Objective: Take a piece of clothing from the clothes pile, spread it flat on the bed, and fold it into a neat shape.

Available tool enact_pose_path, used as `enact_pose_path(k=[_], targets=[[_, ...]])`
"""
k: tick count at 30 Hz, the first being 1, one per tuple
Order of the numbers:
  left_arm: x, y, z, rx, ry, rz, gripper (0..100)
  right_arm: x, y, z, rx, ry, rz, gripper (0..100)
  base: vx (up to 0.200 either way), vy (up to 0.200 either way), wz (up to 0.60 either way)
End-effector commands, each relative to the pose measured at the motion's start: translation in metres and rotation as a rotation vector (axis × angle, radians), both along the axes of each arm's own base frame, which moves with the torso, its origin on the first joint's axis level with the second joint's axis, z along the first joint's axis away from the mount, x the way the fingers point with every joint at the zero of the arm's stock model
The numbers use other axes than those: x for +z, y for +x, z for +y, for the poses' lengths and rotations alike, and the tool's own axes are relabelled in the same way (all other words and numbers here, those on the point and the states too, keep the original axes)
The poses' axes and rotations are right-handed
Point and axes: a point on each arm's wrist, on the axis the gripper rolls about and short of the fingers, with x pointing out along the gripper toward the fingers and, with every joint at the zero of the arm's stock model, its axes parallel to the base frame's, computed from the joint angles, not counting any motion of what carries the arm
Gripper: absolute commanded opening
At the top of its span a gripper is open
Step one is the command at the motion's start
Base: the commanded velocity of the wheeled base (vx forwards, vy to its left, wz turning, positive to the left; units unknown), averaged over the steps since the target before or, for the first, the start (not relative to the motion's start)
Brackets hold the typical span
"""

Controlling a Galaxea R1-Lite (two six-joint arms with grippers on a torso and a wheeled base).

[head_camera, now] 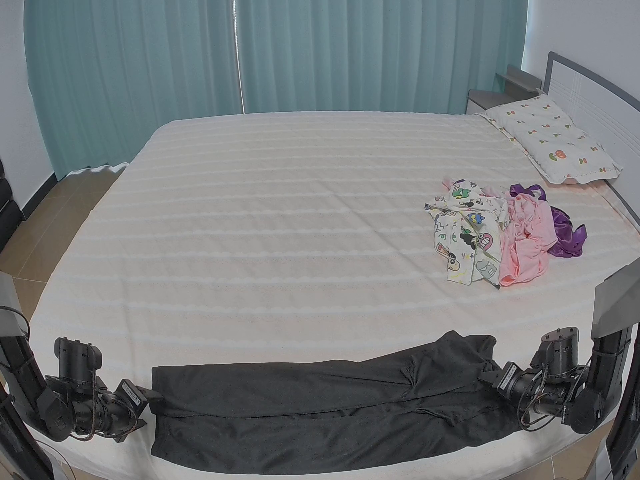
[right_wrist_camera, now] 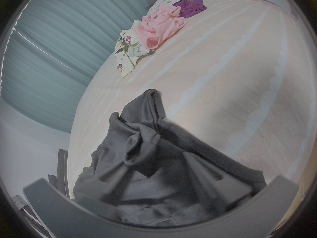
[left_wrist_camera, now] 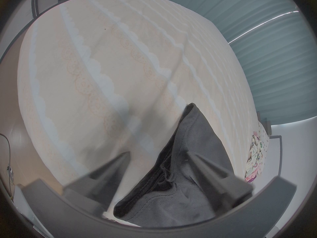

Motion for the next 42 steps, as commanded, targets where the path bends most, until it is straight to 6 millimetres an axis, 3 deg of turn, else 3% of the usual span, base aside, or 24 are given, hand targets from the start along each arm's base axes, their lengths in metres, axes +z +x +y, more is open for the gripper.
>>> enact_pose_path(k=[1,7,13,17,22,42], targets=[[0.002,-0.001,0.001,0.005,-0.001,-0.011,100,0.004,-0.004,-0.001,0.004,0.011,-0.003,100,0.000,0.000,0.00],[0.024,-0.005,0.010,0.054,0.001,-0.130,100,0.023,-0.004,-0.009,-0.031,0.041,-0.089,100,0.000,0.000,0.00],[0.036,-0.006,0.009,-0.078,0.034,-0.227,100,0.031,-0.005,-0.015,-0.035,0.070,-0.109,100,0.000,0.000,0.00],[0.031,-0.006,0.010,-0.312,0.110,-0.249,100,0.029,-0.005,-0.014,-0.033,0.069,-0.099,100,0.000,0.000,0.00],[0.022,0.000,0.012,-0.436,0.138,-0.249,100,0.029,-0.005,-0.014,-0.030,0.069,-0.098,100,0.000,0.000,0.00],[0.003,0.013,-0.002,-0.537,0.121,-0.181,100,0.030,-0.006,-0.010,-0.030,0.092,-0.095,100,0.000,0.000,0.00]])
